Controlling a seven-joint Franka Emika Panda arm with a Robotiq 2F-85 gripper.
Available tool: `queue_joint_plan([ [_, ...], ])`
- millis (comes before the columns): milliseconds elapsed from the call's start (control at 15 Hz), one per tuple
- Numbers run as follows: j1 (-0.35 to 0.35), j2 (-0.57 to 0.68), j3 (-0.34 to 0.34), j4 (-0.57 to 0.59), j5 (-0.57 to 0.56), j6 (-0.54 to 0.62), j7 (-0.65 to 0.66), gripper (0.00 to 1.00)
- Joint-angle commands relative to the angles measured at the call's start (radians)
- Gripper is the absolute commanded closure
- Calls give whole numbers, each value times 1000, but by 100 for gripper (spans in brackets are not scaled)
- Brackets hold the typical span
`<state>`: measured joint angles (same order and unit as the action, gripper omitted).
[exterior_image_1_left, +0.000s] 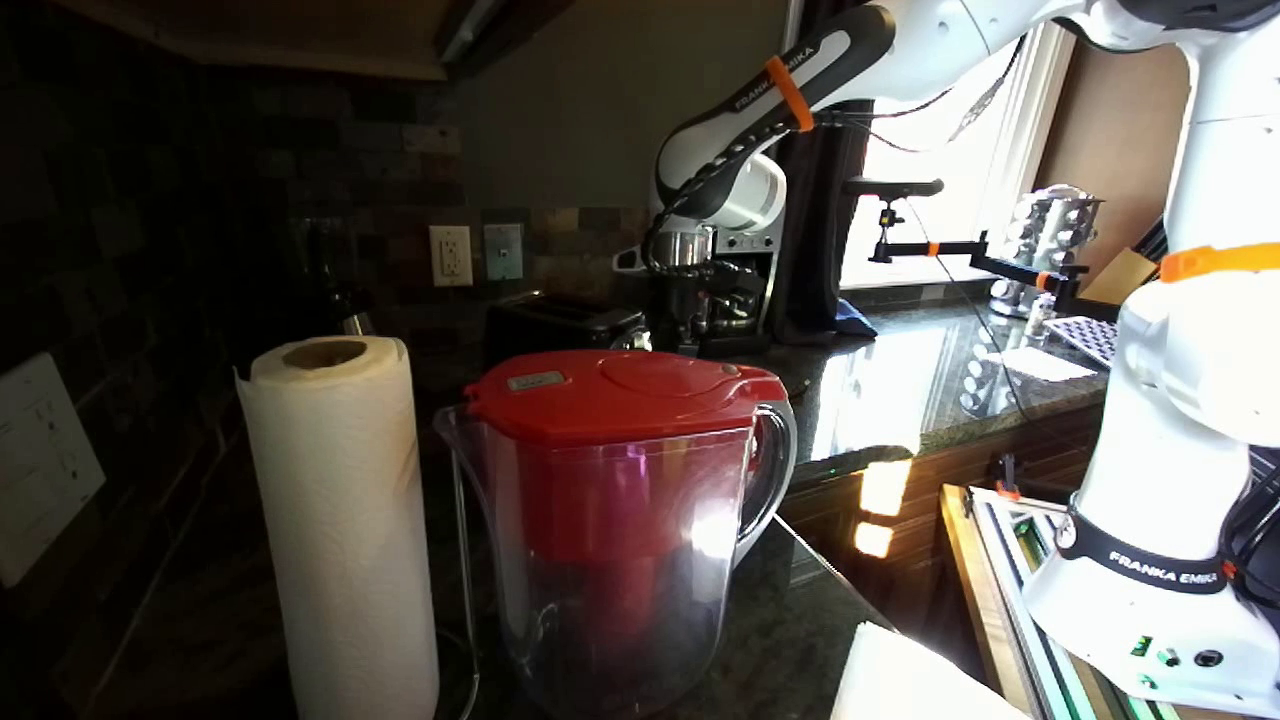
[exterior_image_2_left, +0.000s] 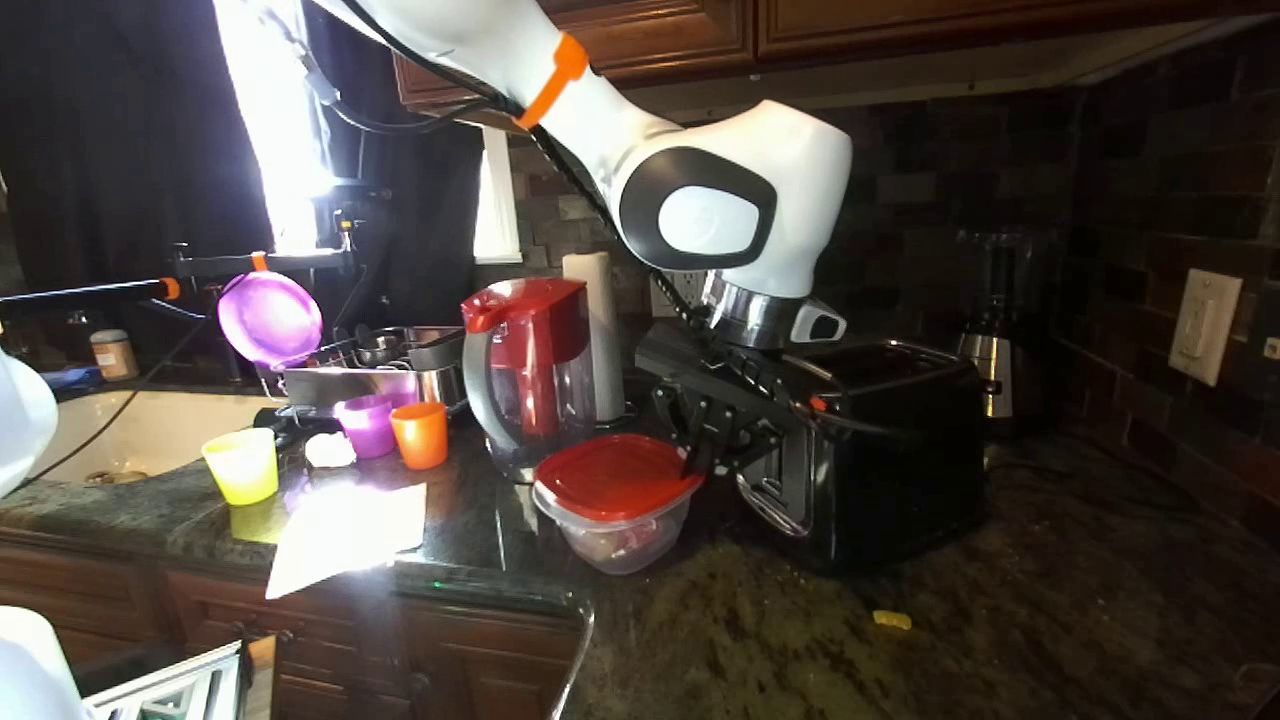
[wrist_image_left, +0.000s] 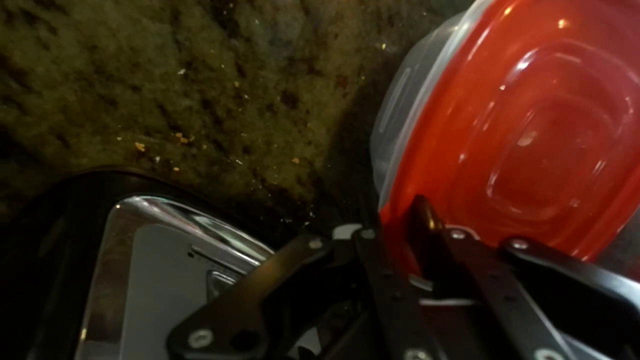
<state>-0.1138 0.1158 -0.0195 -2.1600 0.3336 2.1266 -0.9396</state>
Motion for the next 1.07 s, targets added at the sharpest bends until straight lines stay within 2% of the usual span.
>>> queue_joint_plan([
  [0, 10, -39, 5, -45, 31, 54, -30, 95],
  [267, 15, -68, 3, -63, 32, 65, -28, 95],
  [533, 28, -99, -1, -72, 5, 74, 41, 95],
  [1000, 26, -153, -27, -133, -141, 117, 436, 95],
])
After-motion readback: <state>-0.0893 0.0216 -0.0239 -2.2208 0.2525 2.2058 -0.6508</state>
